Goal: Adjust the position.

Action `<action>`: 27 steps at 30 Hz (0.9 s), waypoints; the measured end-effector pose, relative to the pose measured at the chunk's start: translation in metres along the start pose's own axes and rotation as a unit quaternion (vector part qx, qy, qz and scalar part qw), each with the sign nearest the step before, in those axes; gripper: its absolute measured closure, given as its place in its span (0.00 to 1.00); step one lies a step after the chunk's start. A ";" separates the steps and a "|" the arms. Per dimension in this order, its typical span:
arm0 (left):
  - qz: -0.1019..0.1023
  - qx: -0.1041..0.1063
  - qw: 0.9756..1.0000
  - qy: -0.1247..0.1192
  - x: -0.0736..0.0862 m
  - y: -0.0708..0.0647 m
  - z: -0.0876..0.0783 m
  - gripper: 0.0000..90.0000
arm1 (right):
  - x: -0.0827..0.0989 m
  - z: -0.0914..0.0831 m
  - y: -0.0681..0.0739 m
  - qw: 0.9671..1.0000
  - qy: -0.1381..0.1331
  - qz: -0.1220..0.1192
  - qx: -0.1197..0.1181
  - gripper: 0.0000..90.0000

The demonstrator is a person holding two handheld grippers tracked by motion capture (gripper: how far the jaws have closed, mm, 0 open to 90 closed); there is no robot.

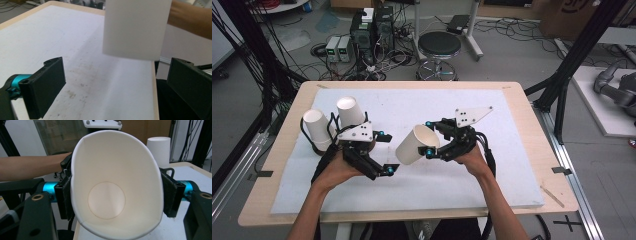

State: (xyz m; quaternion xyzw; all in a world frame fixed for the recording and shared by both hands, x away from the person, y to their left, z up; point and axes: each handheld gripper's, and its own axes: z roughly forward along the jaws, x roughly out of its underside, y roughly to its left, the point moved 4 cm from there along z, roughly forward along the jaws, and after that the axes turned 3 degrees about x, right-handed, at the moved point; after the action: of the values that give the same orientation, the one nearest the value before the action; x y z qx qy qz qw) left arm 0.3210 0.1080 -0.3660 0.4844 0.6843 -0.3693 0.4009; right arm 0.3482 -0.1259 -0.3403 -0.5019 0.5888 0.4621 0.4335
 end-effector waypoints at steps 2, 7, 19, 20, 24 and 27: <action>0.000 -0.012 1.000 0.003 0.004 0.001 -0.002 0.02 | 0.000 -0.004 0.000 1.000 0.004 0.000 0.007 0.32; -0.006 -0.038 0.999 -0.008 0.010 0.002 -0.008 0.02 | 0.001 -0.014 -0.001 1.000 0.018 -0.001 0.020 0.32; -0.023 -0.118 0.993 -0.016 0.032 0.005 -0.023 0.02 | 0.009 -0.041 -0.004 0.997 0.031 0.002 0.065 0.32; -0.026 -0.125 0.992 -0.019 0.034 0.005 -0.024 0.02 | 0.010 -0.043 -0.004 0.997 0.031 0.006 0.067 0.32; -0.039 -0.151 0.987 -0.028 0.046 0.008 -0.032 0.02 | 0.014 -0.051 -0.005 0.996 0.032 0.009 0.083 0.32; -0.047 -0.160 0.985 -0.032 0.053 0.008 -0.036 0.02 | 0.018 -0.057 -0.006 0.995 0.039 0.011 0.092 0.32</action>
State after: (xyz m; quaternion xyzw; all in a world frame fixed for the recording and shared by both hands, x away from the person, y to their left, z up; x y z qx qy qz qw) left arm 0.3106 0.1617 -0.4002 0.3688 0.7436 -0.2885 0.4772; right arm 0.3491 -0.1852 -0.3468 -0.4713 0.6507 0.3907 0.4492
